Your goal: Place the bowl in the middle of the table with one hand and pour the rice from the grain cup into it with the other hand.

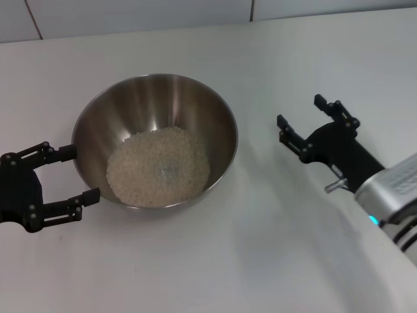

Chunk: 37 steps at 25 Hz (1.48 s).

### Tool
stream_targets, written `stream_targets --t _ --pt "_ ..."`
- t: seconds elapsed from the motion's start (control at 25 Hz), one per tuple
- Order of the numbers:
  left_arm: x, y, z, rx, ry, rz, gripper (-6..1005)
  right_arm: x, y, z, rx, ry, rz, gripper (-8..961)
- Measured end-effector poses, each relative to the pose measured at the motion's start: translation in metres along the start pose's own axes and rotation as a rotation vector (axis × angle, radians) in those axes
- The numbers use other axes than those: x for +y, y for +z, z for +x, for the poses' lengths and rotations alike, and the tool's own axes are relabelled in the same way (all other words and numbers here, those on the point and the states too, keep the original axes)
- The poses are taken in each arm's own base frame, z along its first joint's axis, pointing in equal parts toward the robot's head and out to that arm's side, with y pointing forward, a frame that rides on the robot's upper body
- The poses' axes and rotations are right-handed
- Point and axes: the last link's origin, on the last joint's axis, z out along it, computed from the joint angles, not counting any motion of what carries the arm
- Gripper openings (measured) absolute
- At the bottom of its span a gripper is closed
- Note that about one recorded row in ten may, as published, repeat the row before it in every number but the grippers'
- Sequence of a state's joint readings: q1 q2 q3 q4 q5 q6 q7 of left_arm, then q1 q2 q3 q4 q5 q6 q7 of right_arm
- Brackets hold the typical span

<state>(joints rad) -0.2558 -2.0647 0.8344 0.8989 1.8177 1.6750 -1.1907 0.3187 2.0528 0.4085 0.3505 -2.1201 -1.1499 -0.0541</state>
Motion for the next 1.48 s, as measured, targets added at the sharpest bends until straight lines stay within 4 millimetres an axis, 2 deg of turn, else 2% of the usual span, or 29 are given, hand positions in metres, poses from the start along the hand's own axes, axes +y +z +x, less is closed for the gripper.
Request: stream_targets --t 0.08,0.12,0.2,0.28,0.32,0.36,0.48,0.6,0.68,0.72,0.88,1.08,1.48 --pt "0.000 0.000 0.000 0.000 0.002 0.001 846 -0.010 -0.013 -0.012 -0.082 0.095 -0.143 800" --pt "0.000 0.000 0.000 -0.001 0.002 0.001 846 -0.010 -0.013 -0.012 -0.082 0.095 -0.143 800" --pt "0.000 0.000 0.000 -0.001 0.002 0.001 846 -0.019 -0.022 -0.022 -0.122 0.151 -0.279 800" --pt "0.000 0.000 -0.001 -0.002 0.002 -0.001 846 -0.039 -0.029 -0.040 -0.153 0.193 -0.459 800" --pt "0.000 0.000 -0.001 -0.002 0.002 -0.001 846 -0.039 -0.029 -0.040 -0.153 0.193 -0.459 800" --pt "0.000 0.000 0.000 -0.002 0.002 -0.001 846 -0.048 -0.029 -0.045 -0.137 0.189 -0.512 800" --pt "0.000 0.001 -0.001 -0.010 0.002 -0.007 846 -0.065 -0.020 -0.061 -0.028 0.135 -0.662 799" --pt "0.000 0.003 -0.001 -0.024 0.002 -0.015 846 -0.067 -0.011 -0.068 0.035 0.065 -0.702 799" --pt "-0.001 0.005 -0.001 -0.028 0.005 -0.021 846 -0.074 -0.001 -0.084 0.112 -0.026 -0.741 799" --pt "-0.001 0.005 -0.001 -0.028 0.005 -0.021 846 -0.074 -0.001 -0.084 0.112 -0.026 -0.741 799" --pt "-0.001 0.005 -0.001 -0.036 0.003 -0.028 846 -0.079 0.013 -0.110 0.135 -0.069 -0.811 799" --pt "0.000 0.006 -0.001 -0.038 -0.005 -0.030 846 -0.073 0.023 -0.115 0.188 -0.096 -0.863 798" --pt "0.000 0.005 -0.002 -0.039 -0.006 -0.030 846 -0.066 0.028 -0.110 0.221 -0.106 -0.874 797"
